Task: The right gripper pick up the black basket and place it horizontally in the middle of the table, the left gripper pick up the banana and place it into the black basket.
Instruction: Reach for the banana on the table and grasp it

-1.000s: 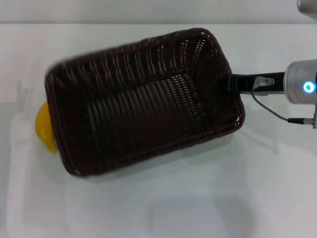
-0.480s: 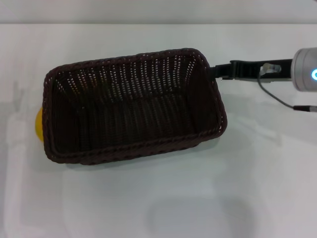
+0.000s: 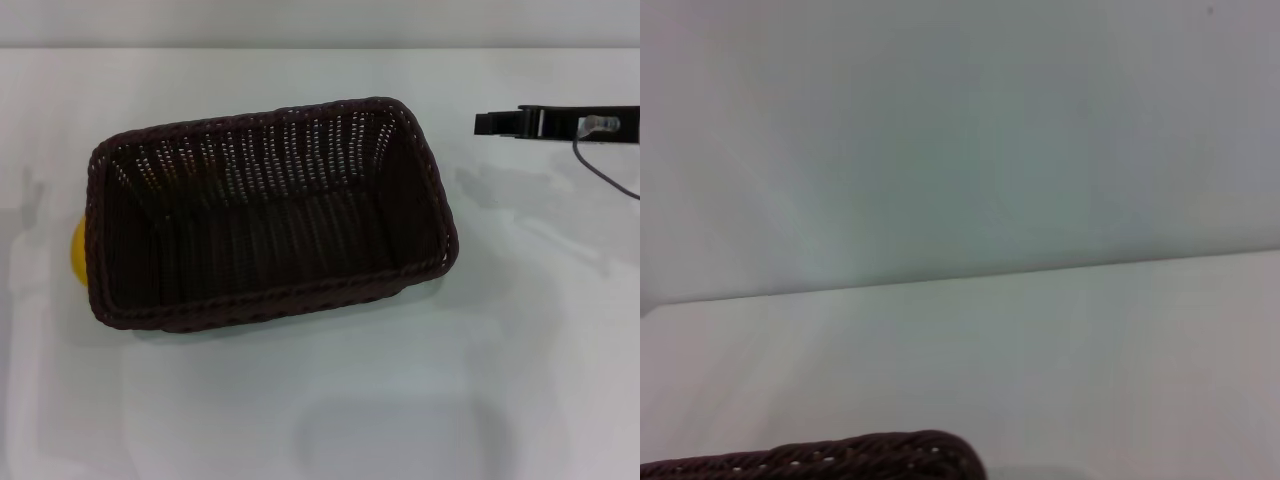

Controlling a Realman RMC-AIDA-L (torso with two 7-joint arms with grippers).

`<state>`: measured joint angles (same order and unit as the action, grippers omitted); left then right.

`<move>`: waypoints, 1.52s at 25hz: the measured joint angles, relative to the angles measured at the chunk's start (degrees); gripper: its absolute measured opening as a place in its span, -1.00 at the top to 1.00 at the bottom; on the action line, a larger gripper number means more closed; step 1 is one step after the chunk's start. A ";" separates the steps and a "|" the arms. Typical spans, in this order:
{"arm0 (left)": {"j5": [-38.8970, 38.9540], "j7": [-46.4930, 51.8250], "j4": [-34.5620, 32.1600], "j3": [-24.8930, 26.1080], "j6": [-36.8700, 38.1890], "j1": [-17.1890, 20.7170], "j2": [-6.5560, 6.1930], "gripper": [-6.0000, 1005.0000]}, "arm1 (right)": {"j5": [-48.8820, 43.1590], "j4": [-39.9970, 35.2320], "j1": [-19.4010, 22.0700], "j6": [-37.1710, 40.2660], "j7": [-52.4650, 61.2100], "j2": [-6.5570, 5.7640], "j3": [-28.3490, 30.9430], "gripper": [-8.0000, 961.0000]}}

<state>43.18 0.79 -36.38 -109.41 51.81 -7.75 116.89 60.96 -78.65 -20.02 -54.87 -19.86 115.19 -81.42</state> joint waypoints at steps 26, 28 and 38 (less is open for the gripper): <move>-1.18 -1.50 -0.21 1.53 -0.47 -3.18 1.11 -0.74 | 26.45 18.22 0.23 31.26 -55.34 0.30 12.71 -0.80; -1.20 -1.55 -0.24 1.57 -0.34 -3.12 1.32 -0.74 | 36.43 21.52 0.27 32.64 -64.90 0.28 14.17 -0.80; -1.27 -2.18 -0.50 1.47 -0.15 -3.54 1.94 -0.74 | 72.72 37.74 0.33 12.06 -100.39 0.34 23.96 -0.79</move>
<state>41.91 -1.39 -36.88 -107.94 51.66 -11.29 118.83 133.68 -40.91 -19.69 -42.82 -120.25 115.53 -57.45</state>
